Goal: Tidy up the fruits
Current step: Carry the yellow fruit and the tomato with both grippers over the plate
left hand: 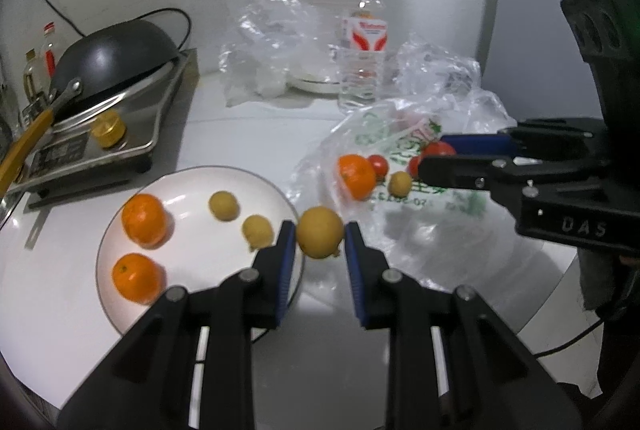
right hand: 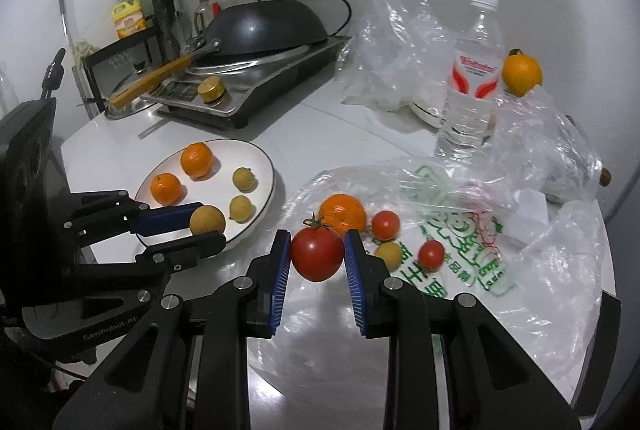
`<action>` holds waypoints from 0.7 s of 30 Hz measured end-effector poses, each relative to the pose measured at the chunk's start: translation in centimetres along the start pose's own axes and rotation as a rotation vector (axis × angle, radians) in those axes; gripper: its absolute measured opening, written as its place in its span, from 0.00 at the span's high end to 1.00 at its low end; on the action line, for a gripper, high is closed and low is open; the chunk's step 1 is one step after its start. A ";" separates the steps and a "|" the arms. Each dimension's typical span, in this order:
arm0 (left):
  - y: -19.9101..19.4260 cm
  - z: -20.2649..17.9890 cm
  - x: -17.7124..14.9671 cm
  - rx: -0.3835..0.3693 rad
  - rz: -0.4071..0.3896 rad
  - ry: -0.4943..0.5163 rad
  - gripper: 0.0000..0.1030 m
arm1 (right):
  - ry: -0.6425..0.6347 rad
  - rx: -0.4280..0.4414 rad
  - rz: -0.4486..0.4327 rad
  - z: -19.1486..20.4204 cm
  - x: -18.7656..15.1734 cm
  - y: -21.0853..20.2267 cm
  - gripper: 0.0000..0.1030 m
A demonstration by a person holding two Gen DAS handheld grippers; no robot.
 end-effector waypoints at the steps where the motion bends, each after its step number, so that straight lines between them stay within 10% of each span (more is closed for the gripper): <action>1: -0.1 0.3 -0.2 0.004 0.001 -0.004 0.75 | -0.003 0.002 0.001 0.2 0.0 0.1 0.72; 21: -0.8 4.5 -4.1 0.066 0.037 -0.067 0.75 | -0.058 0.024 0.047 3.8 -0.1 2.7 0.72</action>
Point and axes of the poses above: each gripper's, at about its wrist camera, not at the fingertips, and y roughly the way its jaws point, z to its left, x to its top, the point moved 1 cm from there along y, roughly the way its jaws point, and after that the axes turned 13 degrees about y, right-handed, at the moved point
